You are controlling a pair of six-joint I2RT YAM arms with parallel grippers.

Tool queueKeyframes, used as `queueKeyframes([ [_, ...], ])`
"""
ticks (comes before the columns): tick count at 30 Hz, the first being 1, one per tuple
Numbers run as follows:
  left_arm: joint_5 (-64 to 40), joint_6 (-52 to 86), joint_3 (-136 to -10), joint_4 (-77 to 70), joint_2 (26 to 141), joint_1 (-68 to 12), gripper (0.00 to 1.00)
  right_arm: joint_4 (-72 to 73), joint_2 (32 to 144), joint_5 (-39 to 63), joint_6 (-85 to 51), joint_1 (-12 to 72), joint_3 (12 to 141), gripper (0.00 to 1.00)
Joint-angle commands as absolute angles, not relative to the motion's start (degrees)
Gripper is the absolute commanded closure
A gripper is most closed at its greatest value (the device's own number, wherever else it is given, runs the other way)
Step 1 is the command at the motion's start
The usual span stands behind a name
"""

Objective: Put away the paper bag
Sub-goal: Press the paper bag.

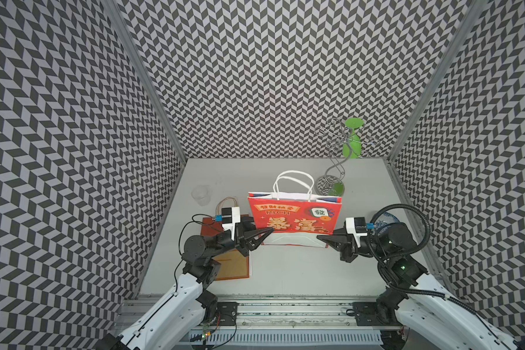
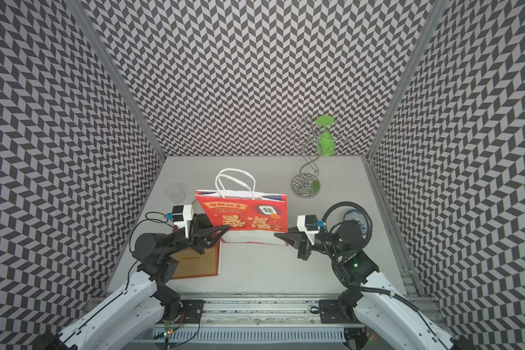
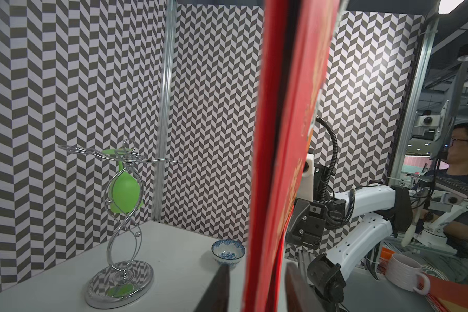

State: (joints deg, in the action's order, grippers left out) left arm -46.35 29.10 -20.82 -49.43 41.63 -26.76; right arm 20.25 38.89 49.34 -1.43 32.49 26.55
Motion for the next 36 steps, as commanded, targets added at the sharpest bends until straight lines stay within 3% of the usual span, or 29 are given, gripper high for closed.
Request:
queueKeyframes([
  [1,-45.18,30.06,-23.22,-52.51,41.56,-27.07,0.5,20.76,37.97,49.39,-0.44,32.61,26.13,1.0],
  [3,-44.61,30.95,-22.96,-53.77,41.54,-27.08,0.71,20.2,38.2,48.63,-0.66,32.61,26.1,1.0],
  [5,-43.71,32.39,-22.09,-56.08,41.56,-27.13,1.0,19.22,38.54,48.36,-0.43,32.63,25.95,1.0],
  [8,-43.73,33.03,-21.79,-57.04,41.41,-27.2,1.0,18.07,38.67,48.0,-0.4,32.65,25.93,1.0],
  [9,-43.48,33.08,-21.78,-57.04,41.25,-27.16,0.96,17.62,38.52,47.8,-0.5,32.61,26.01,1.0],
  [11,-42.01,33.15,-21.69,-57.02,40.85,-27.16,0.52,16.53,38.33,47.39,-0.34,32.61,26.05,1.0],
  [13,-40.24,34.1,-21.77,-57.8,40.65,-27.19,0.45,15.8,38.23,47.63,0.0,32.61,25.27,1.0],
  [15,-39.81,35.49,-22.35,-59.24,40.44,-27.24,0.57,17.39,38.32,47.65,-0.78,32.63,23.68,1.0],
  [18,-39.29,35.91,-23.29,-58.82,39.67,-27.31,0.98,19.06,38.25,47.86,-2.1,32.62,22.48,1.0],
  [22,-38.6,35.13,-23.12,-57.77,38.39,-27.35,1.0,18.14,38.06,48.55,-2.12,32.62,23.16,1.0],
  [23,-38.42,35.25,-23.06,-57.68,38.28,-27.41,0.96,17.79,38.01,48.5,-1.86,32.63,23.29,1.0],
  [25,-37.89,35.34,-23.12,-57.62,38.06,-27.34,0.6,17.13,37.8,48.34,-1.52,32.61,23.38,1.0],
  [26,-37.41,35.3,-23.2,-57.61,37.92,-27.35,0.49,16.82,37.66,48.27,-1.51,32.63,23.44,1.0],
  [27,-37.04,35.17,-23.27,-57.58,37.84,-27.35,0.47,16.68,37.54,48.37,-1.58,32.63,23.47,1.0],
  [28,-36.51,35.12,-23.33,-57.73,37.68,-27.38,0.48,16.51,37.45,48.45,-1.58,32.65,23.46,1.0],
  [30,-36.44,35.07,-23.48,-58.54,37.62,-27.35,0.73,16.23,37.2,48.45,-2.11,32.63,23.3,1.0],
  [31,-36.56,35.3,-23.56,-59.16,37.57,-27.35,0.91,16.31,37.13,48.39,-2.6,32.62,23.21,1.0],
  [32,-36.41,35.59,-23.51,-59.71,37.44,-27.37,1.0,16.4,37.25,48.55,-2.96,32.61,23.13,1.0],
  [35,-35.65,38.28,-22.36,-64.75,37.14,-27.38,1.0,16.04,37.6,48.93,-3.83,32.61,23.14,1.0],
  [36,-35.22,38.82,-22.15,-65.83,36.96,-27.39,0.91,15.67,37.74,49.34,-3.86,32.69,23.24,1.0],
])
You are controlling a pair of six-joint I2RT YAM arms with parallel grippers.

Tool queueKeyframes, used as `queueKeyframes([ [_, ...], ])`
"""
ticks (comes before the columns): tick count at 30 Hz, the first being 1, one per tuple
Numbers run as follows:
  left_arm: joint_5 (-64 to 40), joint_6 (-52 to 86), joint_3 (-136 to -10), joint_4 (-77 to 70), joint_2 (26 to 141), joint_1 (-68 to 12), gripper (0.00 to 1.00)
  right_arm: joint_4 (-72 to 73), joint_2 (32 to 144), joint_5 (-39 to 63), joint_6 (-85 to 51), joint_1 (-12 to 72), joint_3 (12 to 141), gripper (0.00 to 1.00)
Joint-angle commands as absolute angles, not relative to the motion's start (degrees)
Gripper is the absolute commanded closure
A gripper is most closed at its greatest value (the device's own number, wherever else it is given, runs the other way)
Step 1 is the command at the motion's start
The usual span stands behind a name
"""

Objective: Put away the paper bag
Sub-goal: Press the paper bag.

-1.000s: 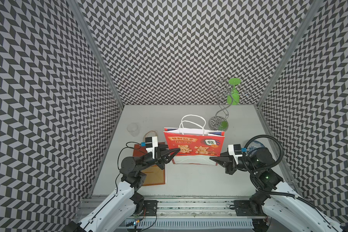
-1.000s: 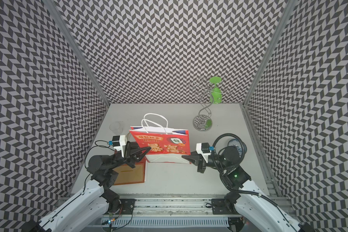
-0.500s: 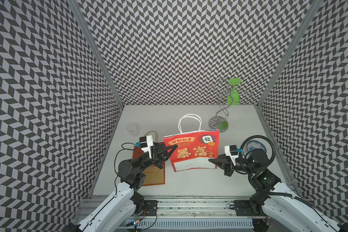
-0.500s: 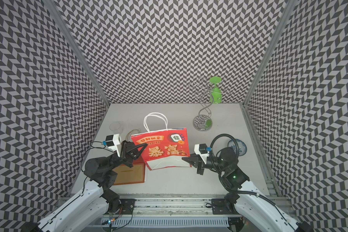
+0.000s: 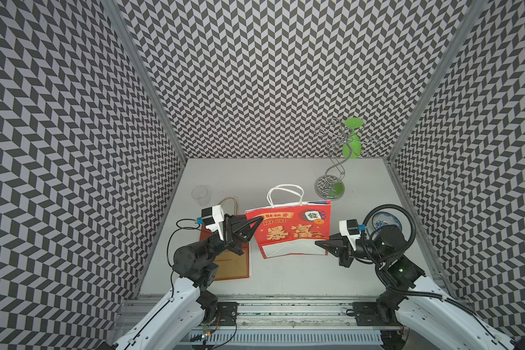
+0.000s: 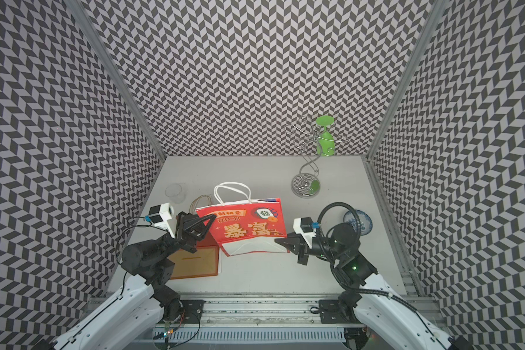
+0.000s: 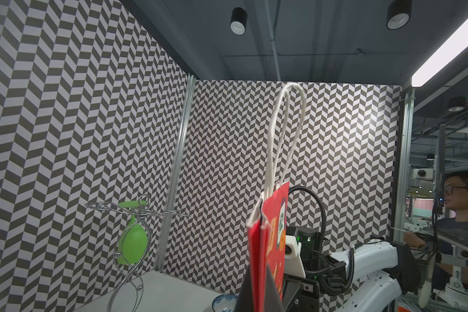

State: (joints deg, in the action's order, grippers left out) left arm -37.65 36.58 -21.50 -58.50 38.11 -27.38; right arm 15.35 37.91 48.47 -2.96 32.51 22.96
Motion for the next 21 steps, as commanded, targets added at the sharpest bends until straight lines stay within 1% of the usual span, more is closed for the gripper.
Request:
queueKeyframes([
  [1,-34.65,39.09,-22.2,-66.17,36.85,-27.34,0.67,15.32,38.03,49.54,-3.96,32.62,23.18,1.0],
  [2,-34.23,39.11,-22.27,-66.26,36.7,-27.37,0.54,15.08,38.13,49.78,-4.02,32.64,23.35,1.0],
  [3,-34.06,39.18,-22.45,-66.41,36.65,-27.34,0.52,14.71,38.3,50.15,-3.74,32.65,23.46,1.0],
  [4,-34.01,39.2,-22.5,-66.72,36.8,-27.39,0.58,14.44,38.39,50.51,-3.54,32.63,23.59,1.0],
  [6,-34.19,39.93,-22.73,-68.25,37.34,-27.4,0.82,14.44,38.47,50.93,-3.48,32.62,23.62,1.0],
  [7,-34.19,40.52,-22.85,-69.21,37.78,-27.37,0.92,14.52,38.52,51.05,-3.44,32.62,23.64,1.0],
  [8,-34.27,40.96,-22.84,-70.17,38.13,-27.37,0.97,14.43,38.54,51.14,-3.39,32.66,23.58,1.0],
  [9,-34.21,41.5,-22.84,-71.17,38.44,-27.46,0.98,14.46,38.5,51.32,-3.36,32.61,23.53,1.0],
  [10,-33.95,41.73,-22.93,-71.45,38.74,-27.41,0.94,14.35,38.58,51.38,-3.28,32.68,23.53,1.0],
  [11,-33.53,41.75,-23.15,-71.14,38.76,-27.42,0.84,14.33,38.51,51.41,-3.3,32.61,23.55,1.0],
  [12,-32.73,41.39,-23.35,-70.3,38.76,-27.41,0.63,14.26,38.42,51.39,-3.26,32.62,23.63,1.0],
  [13,-31.46,40.87,-23.58,-69.1,38.5,-27.42,0.44,14.36,38.33,51.34,-3.24,32.64,23.59,1.0],
  [15,-26.27,38.7,-23.75,-64.21,36.98,-27.36,0.01,15.59,38.32,50.97,-4.12,32.69,23.29,1.0],
  [17,-18.23,34.54,-24.54,-55.26,34.29,-27.39,0.0,18.09,38.86,49.31,-7.08,32.76,22.69,1.0],
  [19,-7.76,30.24,-26.37,-44.29,30.74,-27.39,0.0,21.69,39.95,46.55,-11.87,33.1,22.5,1.0],
  [21,1.39,26.97,-27.58,-36.57,27.63,-27.39,0.0,25.76,41.67,39.55,-17.78,35.14,22.53,1.0],
])
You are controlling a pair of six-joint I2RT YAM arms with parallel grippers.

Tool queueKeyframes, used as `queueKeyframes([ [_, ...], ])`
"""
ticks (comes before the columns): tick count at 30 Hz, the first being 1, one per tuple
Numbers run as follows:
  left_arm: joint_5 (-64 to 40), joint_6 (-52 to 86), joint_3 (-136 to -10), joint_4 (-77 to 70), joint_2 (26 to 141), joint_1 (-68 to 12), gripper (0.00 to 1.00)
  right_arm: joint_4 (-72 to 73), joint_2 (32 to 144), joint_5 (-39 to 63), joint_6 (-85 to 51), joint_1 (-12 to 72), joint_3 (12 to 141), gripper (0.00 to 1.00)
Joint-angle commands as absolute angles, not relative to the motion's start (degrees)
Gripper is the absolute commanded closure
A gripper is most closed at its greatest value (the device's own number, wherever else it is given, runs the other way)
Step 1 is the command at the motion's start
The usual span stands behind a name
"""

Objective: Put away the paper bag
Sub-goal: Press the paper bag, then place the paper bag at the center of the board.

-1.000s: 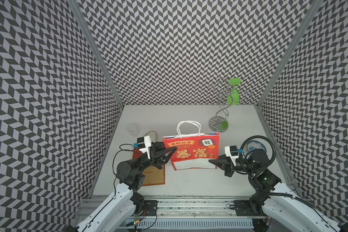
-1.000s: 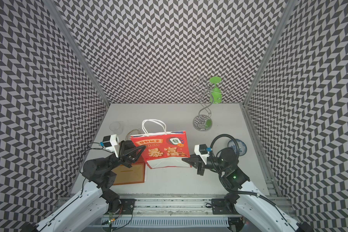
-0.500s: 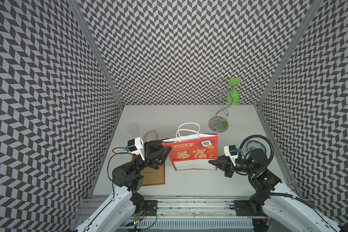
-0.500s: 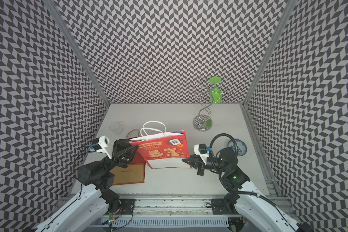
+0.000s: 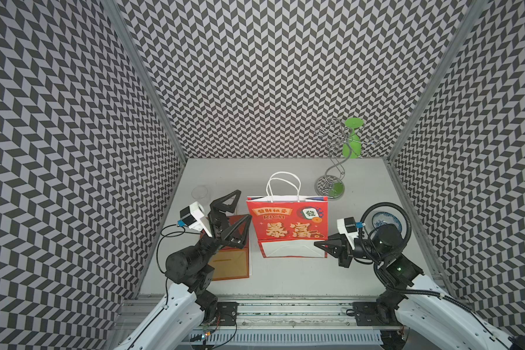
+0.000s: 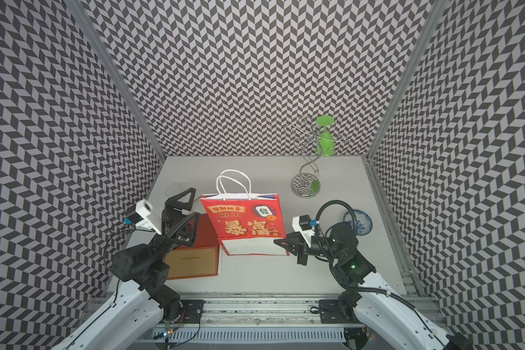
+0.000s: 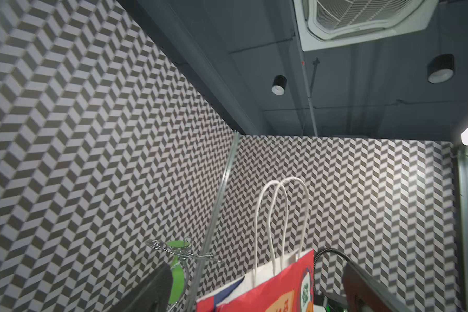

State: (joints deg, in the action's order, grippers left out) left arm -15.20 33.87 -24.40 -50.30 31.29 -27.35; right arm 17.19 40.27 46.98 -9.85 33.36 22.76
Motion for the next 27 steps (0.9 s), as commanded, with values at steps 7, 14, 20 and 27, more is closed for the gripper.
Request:
queueKeyframes([
  [7,18.58,16.01,-33.04,-16.58,20.98,-27.28,0.0,34.41,54.05,23.53,-24.98,49.83,30.08,1.0],
  [14,31.86,7.12,-34.24,-9.26,17.73,-27.29,0.0,38.2,73.92,19.47,-32.27,59.0,41.71,1.0],
  [20,35.56,4.05,-35.83,-4.76,16.57,-27.29,0.0,45.52,88.17,21.05,-41.4,62.97,49.06,1.0],
  [27,38.38,8.98,-33.26,-3.07,13.51,-27.27,0.01,47.32,101.78,21.78,-46.71,66.58,55.2,1.0],
])
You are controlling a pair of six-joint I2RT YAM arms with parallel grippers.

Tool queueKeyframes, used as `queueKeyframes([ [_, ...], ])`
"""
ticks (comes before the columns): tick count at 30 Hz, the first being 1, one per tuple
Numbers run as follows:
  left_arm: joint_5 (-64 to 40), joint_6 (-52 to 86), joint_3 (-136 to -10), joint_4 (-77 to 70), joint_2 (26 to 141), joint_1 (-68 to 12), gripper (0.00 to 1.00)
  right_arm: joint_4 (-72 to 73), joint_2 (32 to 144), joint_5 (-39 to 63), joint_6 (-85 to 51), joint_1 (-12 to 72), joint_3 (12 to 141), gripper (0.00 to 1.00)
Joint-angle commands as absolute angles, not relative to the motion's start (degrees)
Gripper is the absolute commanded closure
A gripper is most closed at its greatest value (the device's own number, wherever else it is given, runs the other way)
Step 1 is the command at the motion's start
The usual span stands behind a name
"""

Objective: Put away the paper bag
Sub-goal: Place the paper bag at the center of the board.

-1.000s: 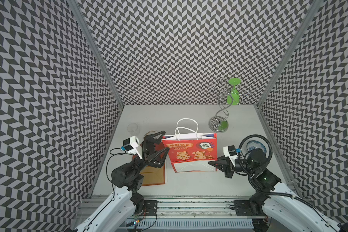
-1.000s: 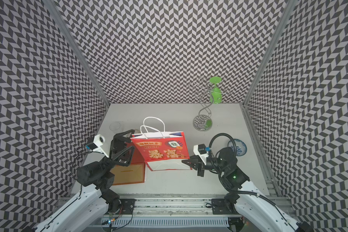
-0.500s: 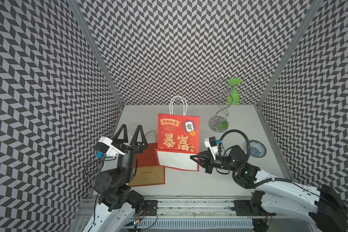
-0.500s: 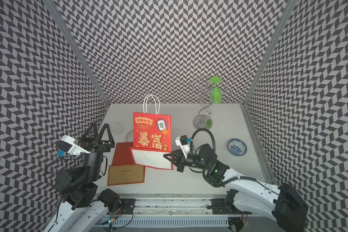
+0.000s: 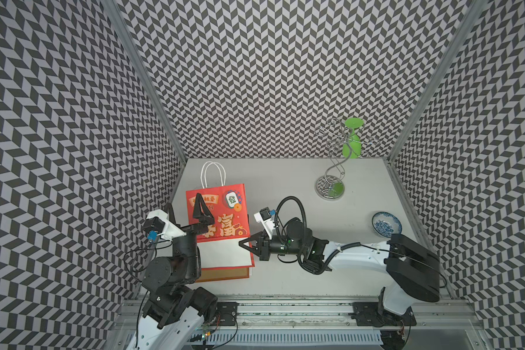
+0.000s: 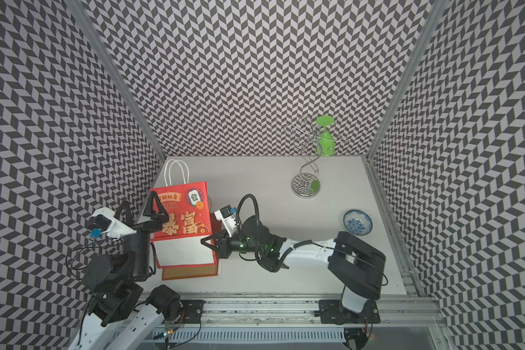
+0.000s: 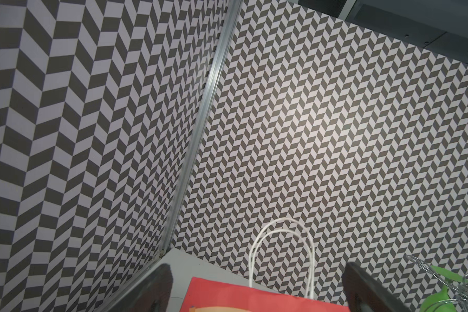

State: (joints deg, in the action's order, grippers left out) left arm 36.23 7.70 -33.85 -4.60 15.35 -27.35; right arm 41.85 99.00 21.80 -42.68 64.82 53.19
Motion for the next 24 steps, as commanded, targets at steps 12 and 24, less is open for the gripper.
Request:
queueKeyframes([
  [12,37.28,9.87,-31.46,-3.34,13.88,-27.26,0.01,49.26,115.33,18.06,-50.16,66.54,57.46,1.0],
  [24,37.04,14.28,-27.88,-4.13,15.77,-27.25,0.01,44.65,119.11,6.34,-54.49,65.92,55.61,0.89],
])
